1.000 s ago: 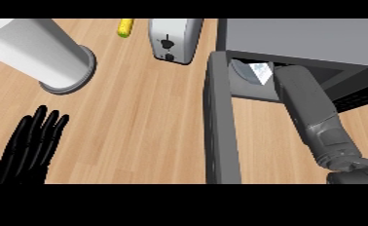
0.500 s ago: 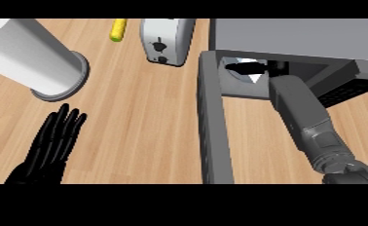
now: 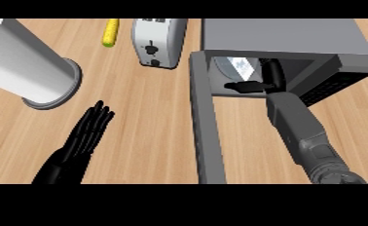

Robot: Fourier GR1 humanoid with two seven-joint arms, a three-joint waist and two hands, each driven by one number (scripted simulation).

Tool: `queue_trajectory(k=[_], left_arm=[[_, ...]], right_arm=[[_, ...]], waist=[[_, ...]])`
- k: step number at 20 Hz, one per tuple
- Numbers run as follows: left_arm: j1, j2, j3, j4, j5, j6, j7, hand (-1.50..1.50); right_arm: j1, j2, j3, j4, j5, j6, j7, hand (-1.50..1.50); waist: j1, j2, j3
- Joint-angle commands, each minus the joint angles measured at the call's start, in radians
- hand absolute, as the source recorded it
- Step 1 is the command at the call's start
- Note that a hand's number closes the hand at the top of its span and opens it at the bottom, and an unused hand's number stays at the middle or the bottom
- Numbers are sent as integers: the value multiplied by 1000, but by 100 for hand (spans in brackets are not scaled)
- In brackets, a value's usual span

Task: Pick up the milk, place it into the microwave and close the microwave

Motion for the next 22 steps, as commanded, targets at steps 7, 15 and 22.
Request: queue_trajectory(k=[7,15,22], left_arm=[[-129,47,-66,117,-67,-75,18,150],[-153,8,-159,219,-219,10,-4,150],[-247,-9,-253,444,-248,-52,-9,150]], right_arm=[[146,22,37,-81,-9,91,-85,-150],[371,18,114,-382,-34,199,-8,-150],[602,21,167,-651,-46,245,22,-150]], waist=[[-44,-20,-2],[-65,-29,-4],[-88,-31,-5]])
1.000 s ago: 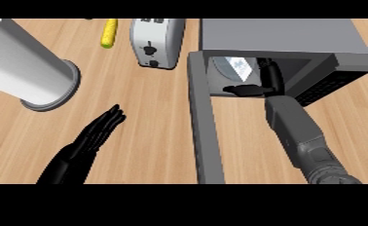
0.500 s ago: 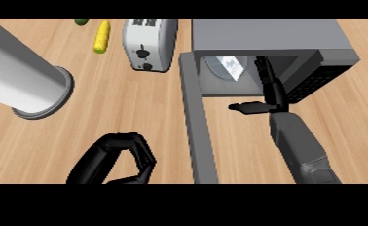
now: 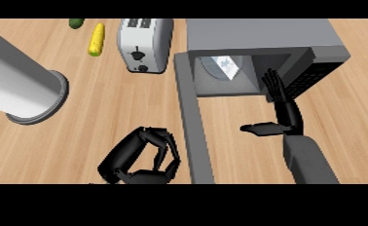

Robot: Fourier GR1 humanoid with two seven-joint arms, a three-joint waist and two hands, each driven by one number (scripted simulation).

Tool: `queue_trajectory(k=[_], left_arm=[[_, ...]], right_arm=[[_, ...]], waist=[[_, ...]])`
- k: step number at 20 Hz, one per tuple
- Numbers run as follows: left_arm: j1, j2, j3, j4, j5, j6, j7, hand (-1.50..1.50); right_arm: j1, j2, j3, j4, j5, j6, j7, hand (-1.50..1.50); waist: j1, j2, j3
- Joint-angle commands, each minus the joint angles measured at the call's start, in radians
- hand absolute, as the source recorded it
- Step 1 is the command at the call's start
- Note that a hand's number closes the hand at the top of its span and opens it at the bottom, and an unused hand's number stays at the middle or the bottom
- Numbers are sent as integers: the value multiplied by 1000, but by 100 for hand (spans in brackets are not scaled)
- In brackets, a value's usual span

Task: Pick up the milk, place it into the microwave and close the microwave

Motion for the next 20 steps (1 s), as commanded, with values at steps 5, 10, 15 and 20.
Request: queue_trajectory(k=[5,10,15,20], left_arm=[[-78,-19,-199,219,23,113,-58,150],[-204,-19,-328,355,21,206,-103,150],[-333,-19,-542,463,148,467,-60,150],[-430,-19,-622,517,308,660,-83,150]], right_arm=[[286,-54,22,-424,-76,102,116,-150],[437,1,71,-735,-105,89,266,-150],[532,-64,23,-873,-209,196,291,-150],[497,-105,-6,-961,-341,272,429,-150]], waist=[[-9,3,-1],[-14,4,-1],[-21,10,-1],[-55,17,-2]])
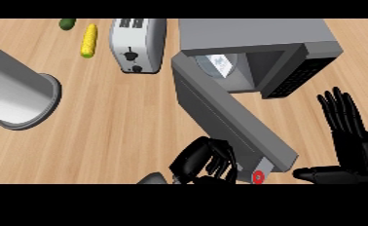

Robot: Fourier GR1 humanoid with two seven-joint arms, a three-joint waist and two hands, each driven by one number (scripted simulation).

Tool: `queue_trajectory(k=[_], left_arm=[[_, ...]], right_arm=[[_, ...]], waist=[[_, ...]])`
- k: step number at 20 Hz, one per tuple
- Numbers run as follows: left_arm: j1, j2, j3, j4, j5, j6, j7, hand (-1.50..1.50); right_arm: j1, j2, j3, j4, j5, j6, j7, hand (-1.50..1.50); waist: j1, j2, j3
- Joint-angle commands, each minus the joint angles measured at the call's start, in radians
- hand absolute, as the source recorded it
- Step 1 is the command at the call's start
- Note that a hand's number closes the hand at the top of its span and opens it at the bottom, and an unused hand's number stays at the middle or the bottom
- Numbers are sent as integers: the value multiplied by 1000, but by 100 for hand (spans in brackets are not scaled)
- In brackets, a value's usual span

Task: Pick up the milk, place it into the microwave and close the microwave

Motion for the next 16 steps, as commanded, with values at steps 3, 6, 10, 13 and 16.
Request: queue_trajectory(k=[3,6,10,13,16], left_arm=[[-134,-10,-108,29,185,242,-6,150],[-199,-10,-79,67,262,285,-49,150],[-234,-10,-93,85,313,378,-120,150],[-306,-10,-80,107,377,400,-124,150],[-381,-10,-58,144,423,417,-114,150]], right_arm=[[-6,-42,-9,-123,-107,67,112,-150],[7,-73,-29,-121,-148,116,96,-150],[-21,-92,11,-178,-191,166,143,-150],[-32,-125,21,-206,-226,209,174,-150],[-45,-140,35,-217,-254,234,197,-150]], waist=[[-23,6,-1],[-57,15,-1],[-80,19,-3],[-100,22,-3],[-131,30,-3]])
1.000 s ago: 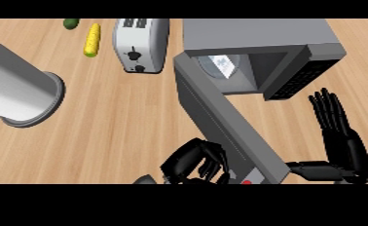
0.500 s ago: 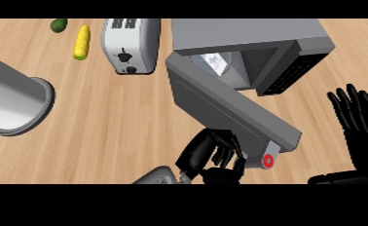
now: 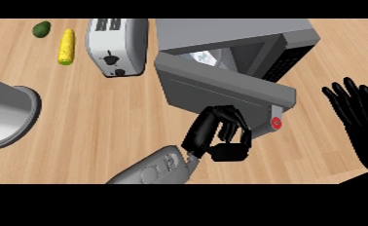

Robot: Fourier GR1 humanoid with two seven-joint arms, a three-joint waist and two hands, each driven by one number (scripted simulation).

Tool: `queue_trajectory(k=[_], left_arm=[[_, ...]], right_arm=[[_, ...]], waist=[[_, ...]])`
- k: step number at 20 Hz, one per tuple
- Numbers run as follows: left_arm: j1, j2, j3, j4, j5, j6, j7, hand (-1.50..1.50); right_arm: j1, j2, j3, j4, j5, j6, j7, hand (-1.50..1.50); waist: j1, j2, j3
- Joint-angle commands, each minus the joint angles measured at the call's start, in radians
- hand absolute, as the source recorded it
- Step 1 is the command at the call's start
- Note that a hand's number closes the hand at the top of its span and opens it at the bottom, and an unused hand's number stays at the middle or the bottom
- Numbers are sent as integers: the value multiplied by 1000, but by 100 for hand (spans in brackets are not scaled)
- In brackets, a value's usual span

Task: Pick up the milk, place it into the microwave and close the microwave

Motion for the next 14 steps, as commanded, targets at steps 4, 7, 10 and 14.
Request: queue_trajectory(k=[4,7,10,14], left_arm=[[-141,-6,58,84,130,69,-19,150],[-186,-6,78,128,173,85,-10,150],[-216,-6,121,175,221,94,-23,150],[-251,-6,198,168,300,104,-84,150]], right_arm=[[-28,-17,27,-38,-66,40,46,-150],[-45,-35,21,-54,-108,55,64,-150],[-42,-51,12,-70,-143,58,89,-150],[-63,-49,18,-68,-182,57,106,-150]], waist=[[-58,18,0],[-82,24,0],[-99,29,-1],[-110,43,-3]])
